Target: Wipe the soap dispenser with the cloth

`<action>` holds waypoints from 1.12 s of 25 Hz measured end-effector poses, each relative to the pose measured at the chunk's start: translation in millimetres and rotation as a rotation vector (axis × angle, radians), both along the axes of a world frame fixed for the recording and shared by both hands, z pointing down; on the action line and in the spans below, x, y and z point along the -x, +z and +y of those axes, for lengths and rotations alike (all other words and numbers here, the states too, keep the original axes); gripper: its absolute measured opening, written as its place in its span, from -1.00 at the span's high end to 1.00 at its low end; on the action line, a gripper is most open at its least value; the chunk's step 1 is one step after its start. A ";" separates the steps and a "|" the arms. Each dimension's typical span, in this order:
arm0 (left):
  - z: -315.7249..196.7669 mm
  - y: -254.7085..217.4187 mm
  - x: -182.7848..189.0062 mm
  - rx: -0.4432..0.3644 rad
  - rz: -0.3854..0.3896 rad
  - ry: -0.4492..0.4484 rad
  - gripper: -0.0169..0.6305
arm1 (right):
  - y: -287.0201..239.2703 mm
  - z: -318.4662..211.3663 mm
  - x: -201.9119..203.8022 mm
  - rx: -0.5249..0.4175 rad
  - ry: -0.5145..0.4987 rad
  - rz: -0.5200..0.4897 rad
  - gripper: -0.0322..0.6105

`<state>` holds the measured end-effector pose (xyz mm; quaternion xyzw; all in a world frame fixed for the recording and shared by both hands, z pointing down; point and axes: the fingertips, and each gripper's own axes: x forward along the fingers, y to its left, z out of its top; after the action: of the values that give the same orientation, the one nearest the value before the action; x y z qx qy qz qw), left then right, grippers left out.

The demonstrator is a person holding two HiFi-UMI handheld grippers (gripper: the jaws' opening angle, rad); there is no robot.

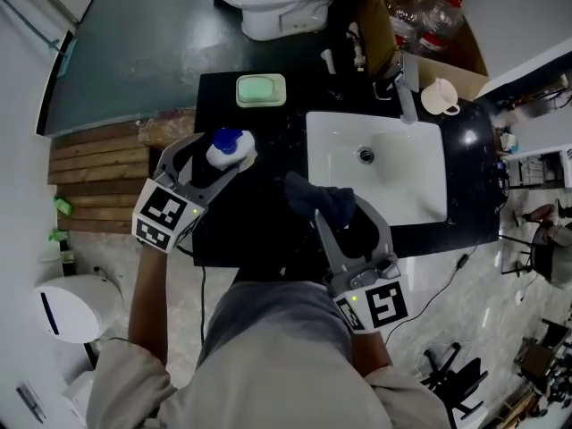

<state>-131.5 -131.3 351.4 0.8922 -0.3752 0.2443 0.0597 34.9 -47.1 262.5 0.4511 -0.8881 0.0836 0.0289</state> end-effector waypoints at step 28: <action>22.8 21.3 -53.9 0.088 0.023 0.113 0.11 | 28.7 -80.8 31.8 0.036 -0.128 -0.086 0.38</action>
<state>-77.6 -108.5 372.7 0.9112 -0.3125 0.2532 0.0891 3.1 -127.9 291.2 0.3889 -0.9138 0.1168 0.0043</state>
